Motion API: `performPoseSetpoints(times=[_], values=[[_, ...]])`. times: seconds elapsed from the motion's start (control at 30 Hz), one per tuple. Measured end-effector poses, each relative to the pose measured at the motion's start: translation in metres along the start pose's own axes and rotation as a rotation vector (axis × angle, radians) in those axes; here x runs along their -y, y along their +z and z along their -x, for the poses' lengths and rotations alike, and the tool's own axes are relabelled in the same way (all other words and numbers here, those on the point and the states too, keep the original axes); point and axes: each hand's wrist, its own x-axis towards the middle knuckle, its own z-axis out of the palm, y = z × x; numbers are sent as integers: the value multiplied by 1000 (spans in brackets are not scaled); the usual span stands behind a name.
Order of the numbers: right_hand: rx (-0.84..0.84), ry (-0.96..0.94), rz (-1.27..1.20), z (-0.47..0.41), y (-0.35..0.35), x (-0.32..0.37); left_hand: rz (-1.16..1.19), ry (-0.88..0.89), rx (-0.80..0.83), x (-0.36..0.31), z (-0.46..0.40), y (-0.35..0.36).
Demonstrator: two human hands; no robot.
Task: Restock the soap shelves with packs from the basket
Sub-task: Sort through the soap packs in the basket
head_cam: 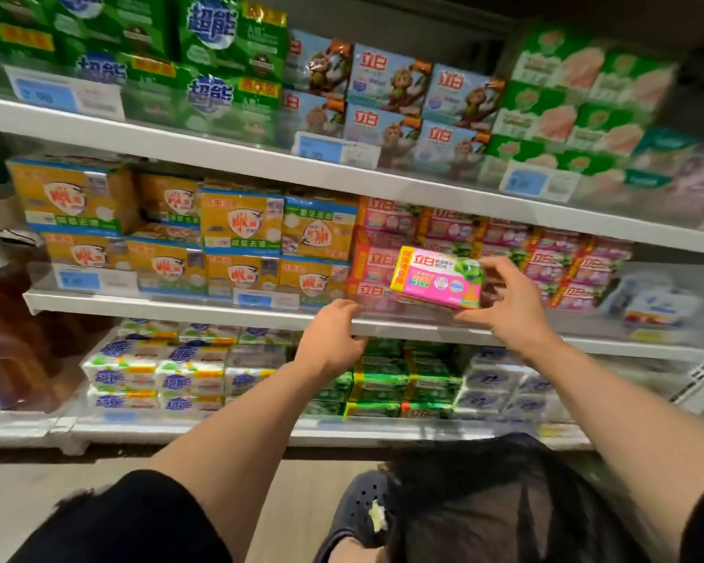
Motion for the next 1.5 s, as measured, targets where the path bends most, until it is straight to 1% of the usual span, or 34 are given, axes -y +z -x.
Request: performPoseSetpoints(times=[0.17,0.3,0.43,0.53,0.67,0.83,1.03,1.13,1.3,1.5], values=[[-25,28,-10,-12,-28,-30,-269,69,61,3,-12,40],[-45,71,-85,-19,-37,-48,-351,74,52,11,-13,55],[-58,139,-169,-24,-42,-58,-364,118,-3,12,-16,62],[-108,165,-244,-25,-44,-59,-392,108,1,9,-20,64],[-134,160,-298,-39,-37,-44,-406,104,10,8,-18,62],[-86,115,-291,-64,-6,-18,-414,140,3,7,-13,56],[-182,168,-281,-81,38,-9,-437,165,24,13,-13,54],[-169,195,-285,-83,43,-11,-445,178,42,17,-13,54],[-129,206,-370,-81,43,-10,-438,196,50,21,-12,52],[-78,200,-576,-70,39,-11,-421,210,26,21,-12,52]])
